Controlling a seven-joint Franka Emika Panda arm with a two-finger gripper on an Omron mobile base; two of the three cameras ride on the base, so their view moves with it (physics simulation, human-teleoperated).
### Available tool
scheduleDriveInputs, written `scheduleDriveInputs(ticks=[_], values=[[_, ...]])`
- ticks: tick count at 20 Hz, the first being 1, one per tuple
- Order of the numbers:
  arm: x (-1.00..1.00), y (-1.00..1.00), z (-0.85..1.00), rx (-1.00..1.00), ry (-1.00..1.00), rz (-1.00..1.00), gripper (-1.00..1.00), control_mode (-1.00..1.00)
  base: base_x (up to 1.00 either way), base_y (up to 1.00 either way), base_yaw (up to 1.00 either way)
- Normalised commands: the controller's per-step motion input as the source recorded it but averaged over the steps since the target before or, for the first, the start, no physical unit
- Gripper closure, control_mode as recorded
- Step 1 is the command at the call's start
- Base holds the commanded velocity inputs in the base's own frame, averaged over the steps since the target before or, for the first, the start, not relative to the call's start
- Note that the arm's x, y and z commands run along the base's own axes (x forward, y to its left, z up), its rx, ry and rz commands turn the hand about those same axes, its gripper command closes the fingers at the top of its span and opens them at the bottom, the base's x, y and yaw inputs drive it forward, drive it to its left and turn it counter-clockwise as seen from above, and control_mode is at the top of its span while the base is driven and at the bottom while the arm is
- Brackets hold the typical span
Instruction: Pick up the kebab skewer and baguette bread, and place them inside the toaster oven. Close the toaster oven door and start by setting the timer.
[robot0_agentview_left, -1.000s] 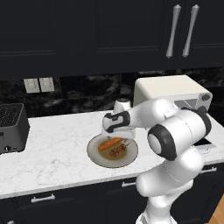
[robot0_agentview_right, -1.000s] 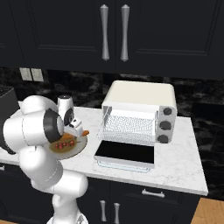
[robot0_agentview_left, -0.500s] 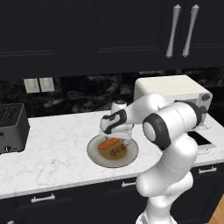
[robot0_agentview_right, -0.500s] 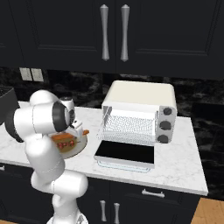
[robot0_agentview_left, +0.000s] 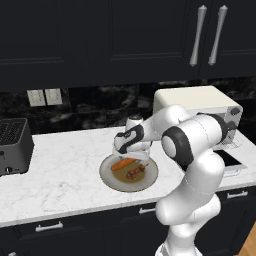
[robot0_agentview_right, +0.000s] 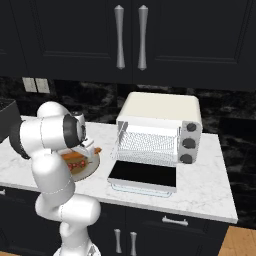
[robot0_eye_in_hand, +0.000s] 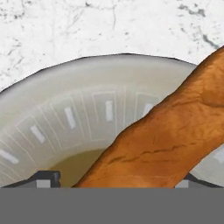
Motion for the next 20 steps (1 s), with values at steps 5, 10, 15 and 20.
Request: scheduleDriveInputs(ticks=[5, 10, 15, 20], values=[[-0.12, -0.07, 0.11, 0.0, 0.0, -0.02, 1.0, -1.0, 0.0, 0.0, 0.0], [-0.48, -0.37, 0.69, 0.01, -0.05, 0.0, 1.0, -1.0, 0.0, 0.0, 0.0], [-0.79, -0.68, 0.98, 0.09, -0.08, -0.02, 1.0, -1.0, 0.0, 0.0, 0.0], [-0.99, -0.58, 0.84, 0.12, -0.14, -0.13, 1.0, -1.0, 0.0, 0.0, 0.0]])
